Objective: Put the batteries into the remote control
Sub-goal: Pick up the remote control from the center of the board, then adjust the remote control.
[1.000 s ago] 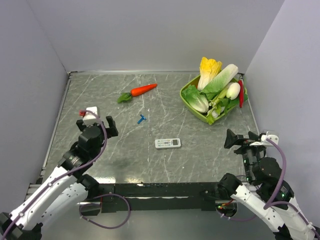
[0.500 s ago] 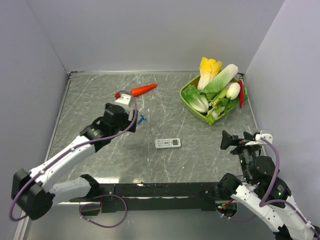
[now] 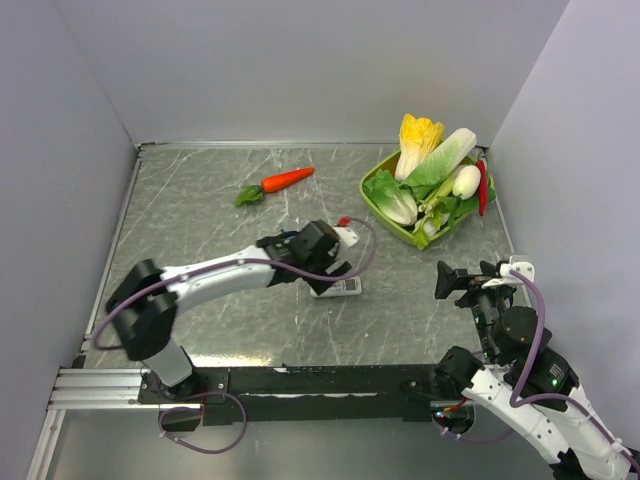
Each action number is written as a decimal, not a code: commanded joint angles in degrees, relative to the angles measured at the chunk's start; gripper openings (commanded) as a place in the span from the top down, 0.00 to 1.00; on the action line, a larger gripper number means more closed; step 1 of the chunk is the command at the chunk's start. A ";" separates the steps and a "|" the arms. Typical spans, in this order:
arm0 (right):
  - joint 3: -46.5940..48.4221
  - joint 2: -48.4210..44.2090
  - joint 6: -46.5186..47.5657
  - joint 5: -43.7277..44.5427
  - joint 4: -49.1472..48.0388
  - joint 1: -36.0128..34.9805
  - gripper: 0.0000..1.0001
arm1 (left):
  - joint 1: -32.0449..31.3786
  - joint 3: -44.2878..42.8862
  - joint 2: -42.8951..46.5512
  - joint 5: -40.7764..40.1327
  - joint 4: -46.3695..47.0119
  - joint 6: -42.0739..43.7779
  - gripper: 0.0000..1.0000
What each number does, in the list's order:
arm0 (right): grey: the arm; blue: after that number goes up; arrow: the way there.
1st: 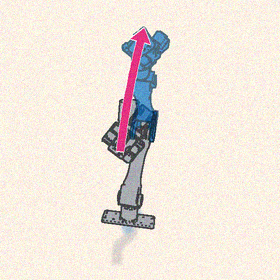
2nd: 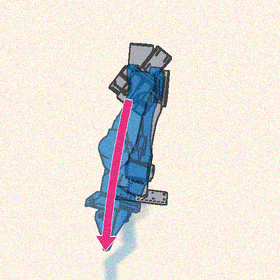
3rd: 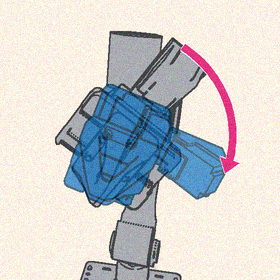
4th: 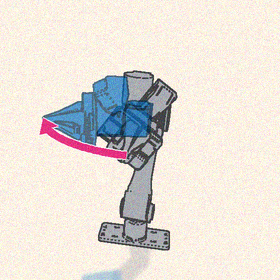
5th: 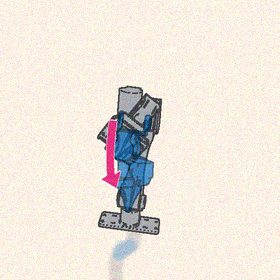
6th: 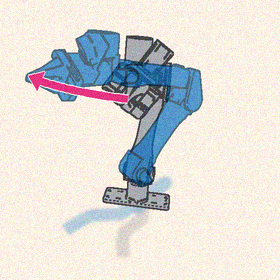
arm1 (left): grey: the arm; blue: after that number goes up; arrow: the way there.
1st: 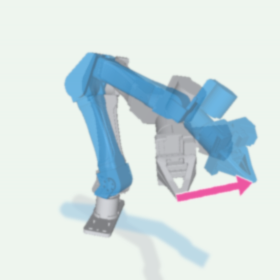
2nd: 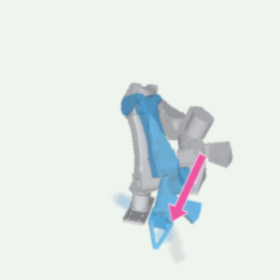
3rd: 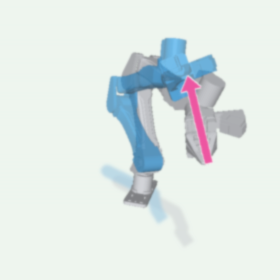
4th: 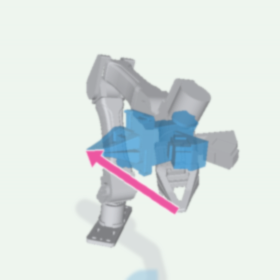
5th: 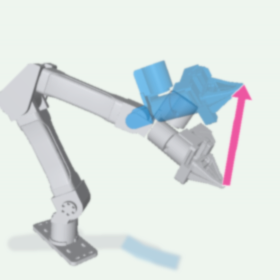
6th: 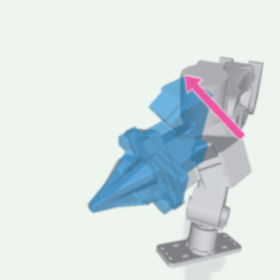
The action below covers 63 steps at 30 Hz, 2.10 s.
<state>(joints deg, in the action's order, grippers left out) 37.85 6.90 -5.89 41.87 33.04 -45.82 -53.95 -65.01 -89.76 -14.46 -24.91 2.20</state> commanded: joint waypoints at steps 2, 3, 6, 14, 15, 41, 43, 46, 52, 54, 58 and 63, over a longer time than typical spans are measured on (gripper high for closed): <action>0.12 1.10 0.79 -0.47 -0.78 0.03 0.01 | -3.61 -10.11 -11.03 3.55 -3.74 5.88 0.03; 0.21 1.02 0.62 -0.21 -0.35 0.03 0.00 | -3.79 -11.18 -12.27 4.08 -5.23 6.76 0.03; 0.30 0.14 -0.09 0.76 0.62 0.03 0.00 | -4.14 -14.52 -16.06 6.45 -7.25 8.17 0.02; -0.14 -1.45 -0.35 1.99 0.71 0.03 0.00 | -4.49 -20.85 -23.70 11.91 -10.95 9.40 0.02; -0.14 -1.36 -0.44 1.99 0.80 0.03 0.00 | -4.41 -21.03 -24.23 11.65 -10.87 9.67 0.03; 5.92 12.17 -4.21 -13.54 1.59 0.03 0.00 | 2.96 -10.68 -8.09 22.35 -0.43 0.11 0.90; 7.23 15.07 -4.22 -17.15 0.81 0.03 0.00 | 7.25 -5.75 -1.76 27.89 5.18 -1.75 0.91; 9.34 19.02 -4.57 -25.49 -0.78 0.03 0.01 | 12.88 -0.04 5.54 35.53 11.43 -8.25 0.91; 13.74 27.28 -7.29 -41.32 -4.64 0.03 0.00 | 21.86 9.37 16.27 51.95 21.81 -20.54 0.93; 14.27 29.92 -8.34 -46.14 -7.09 0.03 0.00 | 24.06 12.10 19.25 56.36 27.70 -23.71 0.93; 13.84 32.48 -12.99 -51.17 -13.25 0.03 0.00 | 25.30 14.12 22.16 65.15 34.47 -30.30 0.92; 12.61 34.41 -15.38 -54.08 -18.88 0.12 0.00 | 25.74 15.35 25.24 68.33 43.77 -36.29 0.92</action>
<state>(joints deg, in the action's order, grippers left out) 49.78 40.77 -17.58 -6.66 22.74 -45.80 -28.56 -49.87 -68.29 45.89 4.84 -26.65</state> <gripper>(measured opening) 0.994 0.527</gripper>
